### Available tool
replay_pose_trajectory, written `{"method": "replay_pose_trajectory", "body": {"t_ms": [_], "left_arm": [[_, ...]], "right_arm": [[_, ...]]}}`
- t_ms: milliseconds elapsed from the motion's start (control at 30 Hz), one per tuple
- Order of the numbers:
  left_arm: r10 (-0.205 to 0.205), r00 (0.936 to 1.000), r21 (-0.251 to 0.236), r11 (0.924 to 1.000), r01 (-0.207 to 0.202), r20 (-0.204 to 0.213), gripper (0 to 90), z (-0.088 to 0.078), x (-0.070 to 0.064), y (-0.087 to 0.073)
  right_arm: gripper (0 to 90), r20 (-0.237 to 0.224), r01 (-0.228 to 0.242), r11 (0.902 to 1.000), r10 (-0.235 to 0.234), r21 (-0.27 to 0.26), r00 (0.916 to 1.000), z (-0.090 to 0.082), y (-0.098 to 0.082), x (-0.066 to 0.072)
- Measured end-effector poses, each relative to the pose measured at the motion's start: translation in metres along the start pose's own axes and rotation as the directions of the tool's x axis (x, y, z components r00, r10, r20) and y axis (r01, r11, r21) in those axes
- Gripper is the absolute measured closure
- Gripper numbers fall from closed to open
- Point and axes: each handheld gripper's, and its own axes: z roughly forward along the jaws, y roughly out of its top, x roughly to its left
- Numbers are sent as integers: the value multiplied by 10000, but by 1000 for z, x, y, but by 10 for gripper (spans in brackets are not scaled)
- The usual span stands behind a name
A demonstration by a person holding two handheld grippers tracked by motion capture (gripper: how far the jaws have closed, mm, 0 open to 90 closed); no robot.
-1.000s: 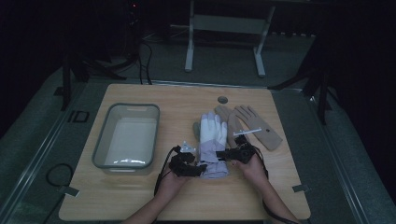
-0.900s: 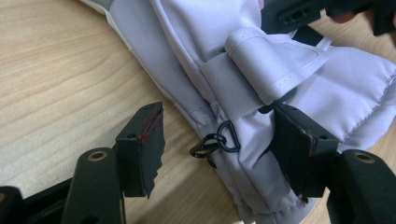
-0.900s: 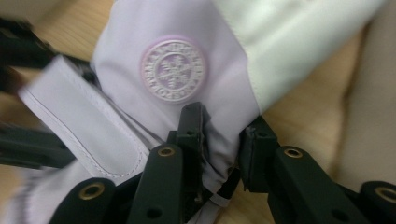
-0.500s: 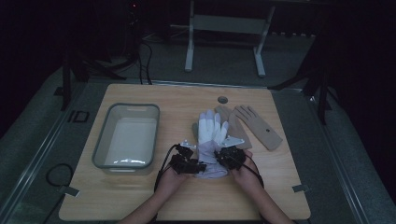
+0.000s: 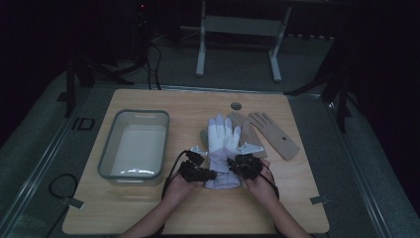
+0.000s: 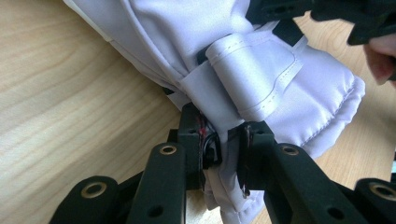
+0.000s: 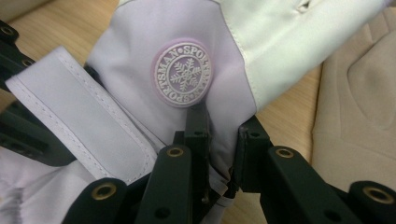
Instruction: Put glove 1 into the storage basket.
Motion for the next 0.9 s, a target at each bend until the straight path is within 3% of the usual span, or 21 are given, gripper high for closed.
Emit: {"method": "replay_pose_trajectory", "body": {"t_ms": [400, 900], "left_arm": [[298, 9995, 142, 9995, -296, -134, 754, -22, -4, 12], [597, 9969, 375, 9976, -578, -510, 754, -80, 12, 28]], "right_arm": [[781, -149, -14, 9995, 9, -329, 9999, -12, 15, 4], [782, -496, 225, 9958, -270, -887, 9984, -17, 63, 24]]}}
